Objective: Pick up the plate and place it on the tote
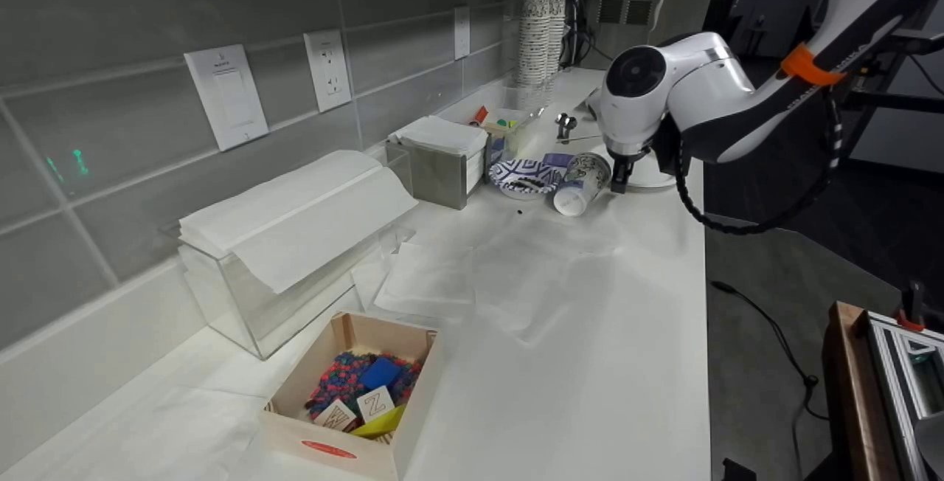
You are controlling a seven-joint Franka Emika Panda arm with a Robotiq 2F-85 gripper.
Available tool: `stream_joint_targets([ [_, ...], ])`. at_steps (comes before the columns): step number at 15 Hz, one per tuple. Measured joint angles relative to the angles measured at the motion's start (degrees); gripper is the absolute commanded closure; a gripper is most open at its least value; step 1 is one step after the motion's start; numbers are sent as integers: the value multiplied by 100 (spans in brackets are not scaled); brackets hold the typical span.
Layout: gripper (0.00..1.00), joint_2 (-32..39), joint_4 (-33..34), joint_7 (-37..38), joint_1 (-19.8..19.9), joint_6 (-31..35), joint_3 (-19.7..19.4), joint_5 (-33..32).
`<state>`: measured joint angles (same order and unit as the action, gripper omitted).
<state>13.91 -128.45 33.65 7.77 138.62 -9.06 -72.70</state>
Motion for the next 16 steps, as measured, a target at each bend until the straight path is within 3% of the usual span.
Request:
stream_joint_targets([
  [2,39,80,62,-26,35,2,-6,0],
  [9,26,264,201,-243,126,3,-7,26],
  [11,26,324,232,-339,142,8,-7,59],
  [15,37,376,282,-486,155,12,-7,115],
  [16,35,385,297,-516,164,12,-7,139],
])
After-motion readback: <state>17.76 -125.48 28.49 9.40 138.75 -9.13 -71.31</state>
